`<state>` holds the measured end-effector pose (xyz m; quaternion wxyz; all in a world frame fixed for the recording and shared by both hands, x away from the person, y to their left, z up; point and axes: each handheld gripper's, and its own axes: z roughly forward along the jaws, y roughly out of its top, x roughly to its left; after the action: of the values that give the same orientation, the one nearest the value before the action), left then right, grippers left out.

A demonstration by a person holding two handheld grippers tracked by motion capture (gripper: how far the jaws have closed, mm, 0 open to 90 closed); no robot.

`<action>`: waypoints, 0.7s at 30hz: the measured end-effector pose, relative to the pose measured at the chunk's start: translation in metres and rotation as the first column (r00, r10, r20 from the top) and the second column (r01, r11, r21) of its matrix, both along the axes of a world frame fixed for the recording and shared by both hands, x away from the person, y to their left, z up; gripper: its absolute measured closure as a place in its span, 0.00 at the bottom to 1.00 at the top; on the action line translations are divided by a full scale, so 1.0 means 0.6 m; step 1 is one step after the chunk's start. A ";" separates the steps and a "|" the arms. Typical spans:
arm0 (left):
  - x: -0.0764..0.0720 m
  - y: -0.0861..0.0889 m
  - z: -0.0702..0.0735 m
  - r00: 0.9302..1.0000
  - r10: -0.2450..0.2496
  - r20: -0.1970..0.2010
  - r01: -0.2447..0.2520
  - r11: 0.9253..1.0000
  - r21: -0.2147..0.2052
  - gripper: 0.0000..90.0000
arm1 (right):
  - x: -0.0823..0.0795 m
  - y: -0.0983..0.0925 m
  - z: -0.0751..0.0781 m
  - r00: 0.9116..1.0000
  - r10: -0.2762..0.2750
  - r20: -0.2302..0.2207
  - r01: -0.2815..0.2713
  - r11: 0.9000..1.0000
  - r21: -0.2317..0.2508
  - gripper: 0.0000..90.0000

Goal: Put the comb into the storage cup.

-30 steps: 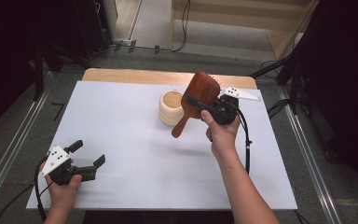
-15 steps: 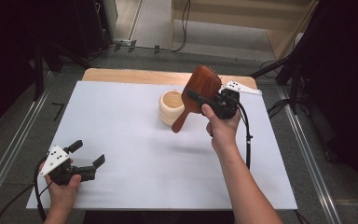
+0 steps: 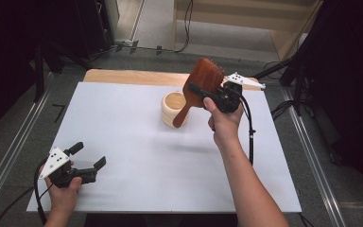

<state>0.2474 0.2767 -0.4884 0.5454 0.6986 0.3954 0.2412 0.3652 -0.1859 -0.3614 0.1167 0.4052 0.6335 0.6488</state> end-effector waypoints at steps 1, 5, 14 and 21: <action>0.000 0.000 0.000 1.000 0.000 0.000 0.000 1.000 0.000 0.00 | 0.002 0.000 0.001 1.000 0.000 -0.001 0.000 1.000 -0.001 0.57; 0.000 0.000 0.000 1.000 -0.001 0.001 0.001 1.000 0.000 0.00 | 0.008 -0.003 0.004 1.000 -0.003 -0.003 0.003 1.000 0.004 0.57; 0.000 0.000 0.000 1.000 -0.004 0.001 0.004 1.000 -0.010 0.00 | 0.022 -0.007 0.008 1.000 -0.018 -0.005 0.018 1.000 0.007 0.57; 0.000 0.000 0.000 1.000 -0.004 0.002 0.004 1.000 -0.011 0.00 | 0.035 -0.009 0.012 1.000 -0.026 -0.004 0.026 1.000 0.009 0.57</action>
<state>0.2475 0.2770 -0.4885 0.5503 0.6960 0.3947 0.2387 0.3863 -0.1912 -0.3544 0.1219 0.4153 0.6252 0.6494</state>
